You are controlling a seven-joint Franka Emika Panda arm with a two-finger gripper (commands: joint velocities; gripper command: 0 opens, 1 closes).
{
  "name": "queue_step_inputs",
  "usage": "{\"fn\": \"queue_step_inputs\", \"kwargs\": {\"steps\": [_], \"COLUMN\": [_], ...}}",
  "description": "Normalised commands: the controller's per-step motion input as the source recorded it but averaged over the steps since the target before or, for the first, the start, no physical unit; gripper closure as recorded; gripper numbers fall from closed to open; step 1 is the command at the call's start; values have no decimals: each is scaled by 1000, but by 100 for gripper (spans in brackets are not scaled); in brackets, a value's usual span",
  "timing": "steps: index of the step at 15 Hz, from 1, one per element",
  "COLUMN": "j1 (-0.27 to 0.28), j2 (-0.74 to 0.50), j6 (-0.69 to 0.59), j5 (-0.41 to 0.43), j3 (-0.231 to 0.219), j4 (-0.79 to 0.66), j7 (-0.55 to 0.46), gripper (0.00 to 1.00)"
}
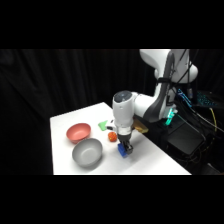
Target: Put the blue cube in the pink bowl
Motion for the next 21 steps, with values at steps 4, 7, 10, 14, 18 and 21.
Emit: {"fn": "queue_step_inputs", "kwargs": {"steps": [4,7,10,14,18,21], "j1": [-6,-84,-129,-183,-187,-188], "j2": [-389,-390,-336,-166,-55,-50], "j6": [-477,-437,-400,-365,-321,-290], "j5": [-38,-21,9,51,64,69], "j3": [-6,48,74,52,-7,-64], "j4": [20,20,62,210,276,273], "j7": [-21,-91,-151,-246,-250,-241], "gripper": [76,76,76,76,76,76]}}
